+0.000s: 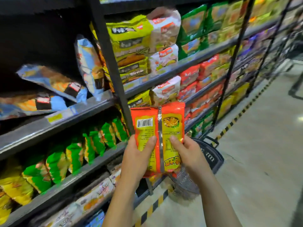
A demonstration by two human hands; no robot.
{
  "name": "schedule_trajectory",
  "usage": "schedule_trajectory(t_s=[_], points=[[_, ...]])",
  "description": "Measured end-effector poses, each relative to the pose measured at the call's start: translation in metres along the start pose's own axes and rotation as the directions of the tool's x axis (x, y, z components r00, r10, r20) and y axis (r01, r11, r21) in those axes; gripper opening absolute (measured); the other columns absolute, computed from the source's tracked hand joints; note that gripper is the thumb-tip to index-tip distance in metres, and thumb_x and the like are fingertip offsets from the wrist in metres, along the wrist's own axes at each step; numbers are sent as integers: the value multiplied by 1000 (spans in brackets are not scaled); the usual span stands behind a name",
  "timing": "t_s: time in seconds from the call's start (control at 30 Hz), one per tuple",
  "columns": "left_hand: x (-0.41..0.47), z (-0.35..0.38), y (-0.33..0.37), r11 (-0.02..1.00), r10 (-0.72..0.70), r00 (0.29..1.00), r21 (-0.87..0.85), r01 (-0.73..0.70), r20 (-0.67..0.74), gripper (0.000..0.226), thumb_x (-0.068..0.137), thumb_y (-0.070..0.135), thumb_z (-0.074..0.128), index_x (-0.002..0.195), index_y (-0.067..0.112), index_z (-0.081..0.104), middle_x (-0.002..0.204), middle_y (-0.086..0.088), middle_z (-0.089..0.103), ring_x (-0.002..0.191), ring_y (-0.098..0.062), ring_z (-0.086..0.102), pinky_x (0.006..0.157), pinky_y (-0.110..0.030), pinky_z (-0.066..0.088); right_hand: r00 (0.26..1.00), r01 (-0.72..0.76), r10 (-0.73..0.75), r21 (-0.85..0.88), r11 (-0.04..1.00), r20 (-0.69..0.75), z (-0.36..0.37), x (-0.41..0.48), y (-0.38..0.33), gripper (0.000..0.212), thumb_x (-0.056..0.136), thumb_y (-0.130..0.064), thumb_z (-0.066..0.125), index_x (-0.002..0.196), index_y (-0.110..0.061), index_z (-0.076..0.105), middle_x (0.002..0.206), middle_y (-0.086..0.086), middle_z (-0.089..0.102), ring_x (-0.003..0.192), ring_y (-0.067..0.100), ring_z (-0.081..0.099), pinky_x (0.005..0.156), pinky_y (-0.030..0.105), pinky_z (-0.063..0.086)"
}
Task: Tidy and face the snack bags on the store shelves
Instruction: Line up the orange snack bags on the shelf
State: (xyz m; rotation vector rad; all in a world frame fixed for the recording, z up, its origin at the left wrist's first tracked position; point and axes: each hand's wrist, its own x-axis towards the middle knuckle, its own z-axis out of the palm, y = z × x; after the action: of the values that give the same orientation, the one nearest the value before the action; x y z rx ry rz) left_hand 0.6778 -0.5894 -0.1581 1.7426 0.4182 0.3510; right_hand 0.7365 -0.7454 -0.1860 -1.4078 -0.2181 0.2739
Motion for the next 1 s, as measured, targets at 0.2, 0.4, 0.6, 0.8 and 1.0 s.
schedule_trajectory(t_s=[0.2, 0.4, 0.6, 0.8, 1.0], points=[[20, 73, -14, 1000, -25, 998, 17, 24, 51, 57, 77, 75, 74, 117, 35, 68, 108, 15, 78, 101, -8, 75, 96, -51, 59, 994, -67, 63, -40, 997, -93, -69, 16, 8, 23, 103, -34, 62, 120, -23, 74, 109, 0, 80, 100, 23, 77, 92, 52, 61], [64, 116, -43, 994, -106, 982, 3, 107, 155, 31, 92, 53, 73, 117, 37, 68, 106, 21, 78, 99, -4, 75, 95, -47, 60, 979, -120, 111, -45, 992, -170, -103, 49, 35, 26, 102, -37, 63, 120, -21, 74, 111, 2, 80, 103, 24, 77, 96, 55, 59], [132, 153, -80, 958, -222, 919, -102, 268, 327, 27, 98, 40, 70, 124, 37, 64, 109, 12, 79, 94, -10, 79, 67, -25, 62, 944, -215, 205, -13, 976, -258, -128, 111, 72, 28, 101, -39, 63, 122, -23, 73, 112, 2, 80, 102, 25, 77, 96, 54, 59], [229, 206, -131, 929, -335, 811, 24, 369, 479, 29, 98, 41, 71, 127, 39, 65, 115, 17, 77, 103, -6, 76, 87, -38, 64, 850, -332, 326, 60, 941, -415, -155, 187, 125, 28, 102, -40, 64, 120, -22, 73, 111, 2, 80, 102, 25, 77, 98, 55, 58], [302, 262, -200, 934, -349, 751, 272, 232, 561, 6, 99, 36, 72, 97, 38, 67, 89, 21, 74, 84, 10, 67, 66, -5, 46, 723, -420, 446, 177, 890, -528, -187, 236, 194, 27, 101, -36, 67, 119, -18, 74, 109, 3, 80, 101, 24, 78, 96, 51, 60]])
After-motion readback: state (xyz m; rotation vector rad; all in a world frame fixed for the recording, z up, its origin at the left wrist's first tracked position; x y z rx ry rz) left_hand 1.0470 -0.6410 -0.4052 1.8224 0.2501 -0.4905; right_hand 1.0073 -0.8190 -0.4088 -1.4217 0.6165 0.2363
